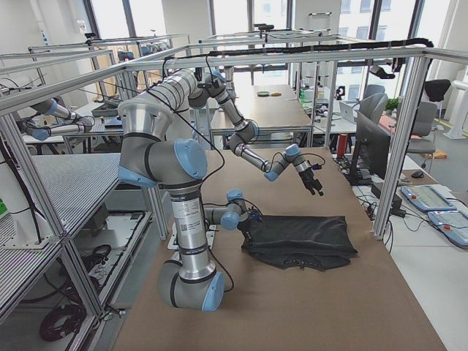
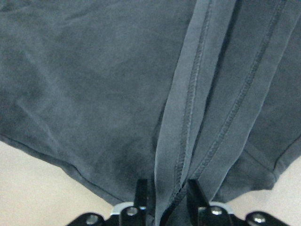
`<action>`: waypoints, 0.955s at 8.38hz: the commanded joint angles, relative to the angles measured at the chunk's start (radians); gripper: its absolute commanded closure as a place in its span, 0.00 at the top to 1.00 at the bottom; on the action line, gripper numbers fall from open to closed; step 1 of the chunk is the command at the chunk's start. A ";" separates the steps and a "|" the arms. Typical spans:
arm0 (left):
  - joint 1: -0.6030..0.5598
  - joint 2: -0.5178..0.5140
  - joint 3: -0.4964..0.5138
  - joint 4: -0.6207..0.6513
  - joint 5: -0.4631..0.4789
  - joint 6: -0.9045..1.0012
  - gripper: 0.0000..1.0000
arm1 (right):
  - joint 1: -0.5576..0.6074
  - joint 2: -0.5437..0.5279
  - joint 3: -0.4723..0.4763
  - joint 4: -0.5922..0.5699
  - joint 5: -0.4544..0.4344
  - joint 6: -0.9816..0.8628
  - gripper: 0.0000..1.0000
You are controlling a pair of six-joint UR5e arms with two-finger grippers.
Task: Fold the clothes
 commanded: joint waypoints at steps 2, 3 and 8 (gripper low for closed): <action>0.000 0.031 -0.027 0.001 0.001 0.000 1.00 | -0.013 -0.011 0.001 0.003 -0.016 -0.001 0.00; 0.000 0.040 -0.033 0.001 0.001 0.000 1.00 | -0.012 -0.017 0.004 0.003 -0.013 -0.003 0.00; 0.003 0.043 -0.028 0.001 -0.002 0.002 1.00 | -0.123 -0.298 0.286 -0.001 -0.023 0.169 0.00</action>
